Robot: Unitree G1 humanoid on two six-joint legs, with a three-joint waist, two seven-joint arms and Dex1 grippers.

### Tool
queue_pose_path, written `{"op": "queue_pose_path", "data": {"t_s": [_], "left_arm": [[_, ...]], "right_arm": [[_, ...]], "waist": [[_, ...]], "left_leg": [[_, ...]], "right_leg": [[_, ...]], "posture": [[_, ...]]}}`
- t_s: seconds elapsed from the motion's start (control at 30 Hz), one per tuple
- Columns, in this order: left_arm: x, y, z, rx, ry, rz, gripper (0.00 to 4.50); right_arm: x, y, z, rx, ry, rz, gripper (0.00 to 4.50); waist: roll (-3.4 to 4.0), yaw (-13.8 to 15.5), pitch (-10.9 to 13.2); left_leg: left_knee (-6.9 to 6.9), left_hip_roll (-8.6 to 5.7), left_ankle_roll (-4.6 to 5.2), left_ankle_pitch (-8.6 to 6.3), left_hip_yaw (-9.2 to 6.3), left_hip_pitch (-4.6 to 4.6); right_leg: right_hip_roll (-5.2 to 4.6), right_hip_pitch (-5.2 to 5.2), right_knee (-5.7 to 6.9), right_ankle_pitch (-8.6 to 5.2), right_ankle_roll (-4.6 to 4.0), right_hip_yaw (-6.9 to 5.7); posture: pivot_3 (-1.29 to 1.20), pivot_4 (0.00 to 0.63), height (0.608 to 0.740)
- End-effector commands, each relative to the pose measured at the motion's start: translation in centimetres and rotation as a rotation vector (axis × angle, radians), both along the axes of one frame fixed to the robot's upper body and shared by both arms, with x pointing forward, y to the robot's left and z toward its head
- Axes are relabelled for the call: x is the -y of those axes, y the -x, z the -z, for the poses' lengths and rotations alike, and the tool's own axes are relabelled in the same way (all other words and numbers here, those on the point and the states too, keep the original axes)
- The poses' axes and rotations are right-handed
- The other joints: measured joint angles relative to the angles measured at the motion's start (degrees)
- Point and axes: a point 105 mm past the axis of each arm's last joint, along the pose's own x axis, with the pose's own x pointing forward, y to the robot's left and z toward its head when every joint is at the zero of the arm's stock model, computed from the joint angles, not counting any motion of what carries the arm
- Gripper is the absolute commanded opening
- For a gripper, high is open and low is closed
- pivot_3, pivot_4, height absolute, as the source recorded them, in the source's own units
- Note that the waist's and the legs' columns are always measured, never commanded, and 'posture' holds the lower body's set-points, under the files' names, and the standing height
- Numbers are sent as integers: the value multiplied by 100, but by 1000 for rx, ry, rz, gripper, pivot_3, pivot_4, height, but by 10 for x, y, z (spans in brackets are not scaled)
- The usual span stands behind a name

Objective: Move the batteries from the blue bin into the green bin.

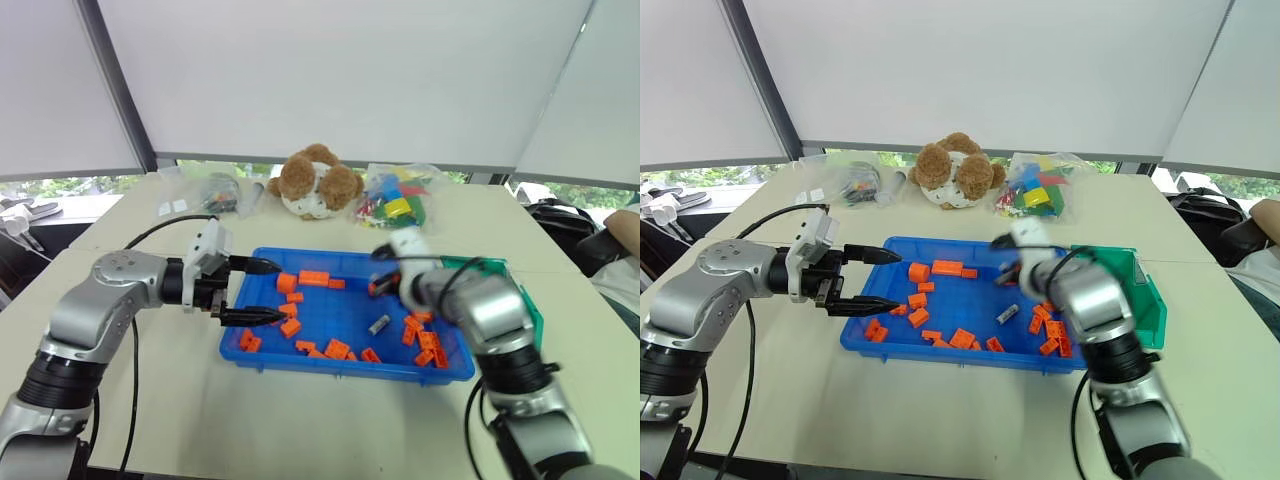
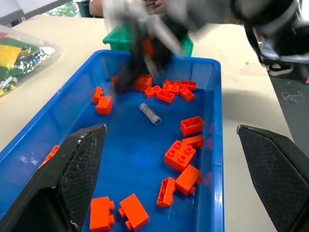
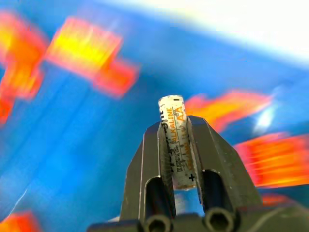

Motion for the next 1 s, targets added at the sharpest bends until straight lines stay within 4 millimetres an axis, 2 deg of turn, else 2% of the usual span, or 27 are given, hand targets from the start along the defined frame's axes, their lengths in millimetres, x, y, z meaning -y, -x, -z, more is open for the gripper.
{"op": "queue_pose_path", "data": {"t_s": [0.03, 0.2, 0.37, 0.43, 0.47, 0.57, 0.6, 0.63, 0.67, 0.73, 0.83, 0.87, 0.93, 1.0], "left_arm": [[2, 3, -9, 42, 12, 19, 4500], [4, 1, -7, 44, 13, 28, 4500], [6, 0, -6, 49, 9, 39, 4500], [7, 0, -7, 51, 10, 42, 4500], [7, 0, -7, 51, 12, 44, 4500], [8, 0, -7, 51, 13, 46, 4500], [8, 0, -7, 50, 13, 46, 4500], [8, 0, -7, 50, 13, 46, 4500], [8, 0, -7, 50, 13, 46, 4500], [8, 0, -8, 49, 13, 45, 4500], [8, 0, -8, 47, 13, 45, 4500], [8, 0, -8, 46, 13, 46, 4500], [9, -1, -8, 46, 13, 49, 4500], [9, -2, -9, 47, 13, 53, 4500]], "right_arm": [[51, 4, -17, 48, -12, 122, 54], [108, 14, -3, 4, 62, 260, 54], [120, 20, 18, -53, 95, 266, 54], [119, 22, 22, -61, 79, 259, 1129], [119, 22, 22, -60, 71, 258, 1506], [118, 24, 17, -47, 64, 248, 3119], [117, 25, 15, -44, 65, 241, 3494], [115, 25, 12, -39, 64, 226, 4097], [113, 26, 10, -36, 63, 217, 4490], [104, 26, -4, 2, 70, 160, 4490], [71, 28, -27, 72, 98, -52, 4490], [52, 33, -33, 96, 121, -193, 4490], [25, 42, -36, 115, 173, -437, 4490], [11, 46, -27, 100, 259, -626, 4490]], "waist": [[-1, -1, 0], [0, -52, 0], [1, -71, 0], [1, -55, 0], [1, -50, 0], [1, -27, 0], [1, -22, 0], [1, -22, 0], [1, -24, 0], [1, -29, 1], [3, -34, 2], [3, -44, 2], [3, -39, 2], [3, -36, 2]], "left_leg": [[-1, 0, 2, -1, 0, 0], [-7, 0, 9, -5, 1, 6], [-10, 0, 5, -2, 2, 10], [-10, 0, 5, -2, 2, 10], [-10, 0, 5, -2, 3, 10], [-7, 0, 4, -2, 4, 9], [-6, 0, 4, -2, 3, 9], [-6, 0, 4, -2, 3, 9], [-5, 0, 4, -2, 4, 9], [-5, 0, 4, -2, 3, 9], [-6, 0, 6, -3, 3, 9], [-7, 0, 6, -3, 3, 9], [-9, 0, 11, -6, 2, 10], [-10, 1, 20, -11, 0, 14]], "right_leg": [[0, 2, -2, 0, 0, 0], [2, 1, -4, 0, 0, 3], [5, -2, -3, 0, 0, 8], [5, -1, -3, 0, 0, 8], [4, -1, -3, 0, 0, 8], [3, 0, -3, 0, 0, 9], [3, 1, -3, 0, 0, 8], [3, 1, -3, 0, 0, 8], [3, 1, -3, 0, 0, 8], [3, 1, -3, 0, 0, 8], [3, 0, -3, 0, 0, 8], [4, 0, -3, 0, 0, 8], [5, 0, -3, 0, 0, 8], [6, 4, -3, 0, 1, 7]], "posture": [[0, 150, 704], [0, 150, 704], [0, 150, 704], [0, 150, 704], [0, 150, 704], [0, 150, 704], [0, 150, 704], [0, 150, 704], [0, 150, 704], [0, 150, 704], [0, 150, 704], [0, 150, 704], [0, 150, 704], [0, 150, 704]]}}
